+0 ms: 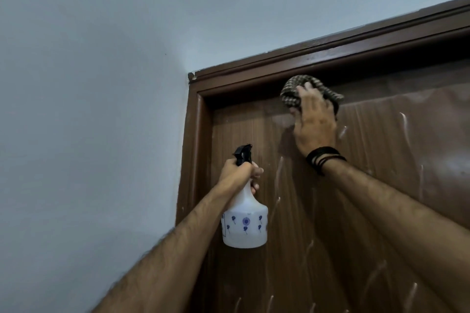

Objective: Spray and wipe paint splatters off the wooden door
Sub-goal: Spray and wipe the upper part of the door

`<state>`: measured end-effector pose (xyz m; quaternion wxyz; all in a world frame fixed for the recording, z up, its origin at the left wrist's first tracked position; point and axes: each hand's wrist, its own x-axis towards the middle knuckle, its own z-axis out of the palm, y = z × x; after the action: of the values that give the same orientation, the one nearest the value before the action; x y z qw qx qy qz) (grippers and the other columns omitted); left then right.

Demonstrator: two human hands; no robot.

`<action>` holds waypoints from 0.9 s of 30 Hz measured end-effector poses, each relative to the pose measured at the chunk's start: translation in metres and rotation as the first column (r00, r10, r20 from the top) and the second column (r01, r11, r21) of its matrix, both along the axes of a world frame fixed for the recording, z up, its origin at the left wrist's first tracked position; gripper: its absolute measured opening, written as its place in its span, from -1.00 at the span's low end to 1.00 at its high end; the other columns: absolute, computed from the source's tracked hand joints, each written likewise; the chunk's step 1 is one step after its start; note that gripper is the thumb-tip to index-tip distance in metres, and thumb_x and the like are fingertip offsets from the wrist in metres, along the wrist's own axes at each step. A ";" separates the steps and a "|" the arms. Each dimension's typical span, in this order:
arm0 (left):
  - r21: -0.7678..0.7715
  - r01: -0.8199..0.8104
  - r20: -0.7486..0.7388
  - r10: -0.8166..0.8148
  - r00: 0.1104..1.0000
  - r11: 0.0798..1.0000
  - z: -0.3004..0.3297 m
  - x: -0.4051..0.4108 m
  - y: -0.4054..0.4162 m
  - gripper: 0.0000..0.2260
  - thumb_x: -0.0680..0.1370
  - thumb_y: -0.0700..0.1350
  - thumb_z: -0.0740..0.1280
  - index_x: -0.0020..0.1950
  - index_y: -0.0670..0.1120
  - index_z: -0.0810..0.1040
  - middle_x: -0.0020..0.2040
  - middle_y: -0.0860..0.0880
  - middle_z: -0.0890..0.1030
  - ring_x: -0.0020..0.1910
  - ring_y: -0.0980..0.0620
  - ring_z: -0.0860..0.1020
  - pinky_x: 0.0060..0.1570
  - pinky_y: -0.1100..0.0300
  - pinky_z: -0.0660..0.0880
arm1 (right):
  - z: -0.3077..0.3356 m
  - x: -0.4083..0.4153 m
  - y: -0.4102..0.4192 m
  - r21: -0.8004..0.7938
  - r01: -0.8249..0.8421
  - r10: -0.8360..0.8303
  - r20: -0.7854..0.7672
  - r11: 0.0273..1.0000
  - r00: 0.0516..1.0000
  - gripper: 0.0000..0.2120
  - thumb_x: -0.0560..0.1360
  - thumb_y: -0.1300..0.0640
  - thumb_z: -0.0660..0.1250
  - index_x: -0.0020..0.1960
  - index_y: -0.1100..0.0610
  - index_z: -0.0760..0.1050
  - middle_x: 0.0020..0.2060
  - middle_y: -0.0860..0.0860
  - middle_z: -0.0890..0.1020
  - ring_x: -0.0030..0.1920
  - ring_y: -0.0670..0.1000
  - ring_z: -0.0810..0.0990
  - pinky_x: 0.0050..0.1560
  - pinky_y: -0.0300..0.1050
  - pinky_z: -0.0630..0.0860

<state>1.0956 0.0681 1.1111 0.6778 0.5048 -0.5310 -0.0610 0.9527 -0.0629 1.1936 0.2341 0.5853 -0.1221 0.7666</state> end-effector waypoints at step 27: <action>-0.017 0.203 -0.051 -0.204 0.978 0.979 0.005 -0.008 -0.019 -0.92 0.53 -0.33 0.33 0.00 -0.21 0.56 -0.17 -0.17 0.59 -0.42 0.04 0.50 -0.42 0.21 0.43 | -0.011 0.007 -0.019 -0.077 0.418 -0.395 -0.517 0.905 0.759 -0.44 0.67 -0.16 0.00 0.60 0.04 0.12 0.58 0.05 0.18 0.55 0.09 0.17 0.48 0.15 0.10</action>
<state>1.0877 0.0490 1.1162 0.6846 0.4422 -0.5622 -0.1401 0.9601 -0.0822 1.1827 0.4063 0.7350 -0.1944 0.5069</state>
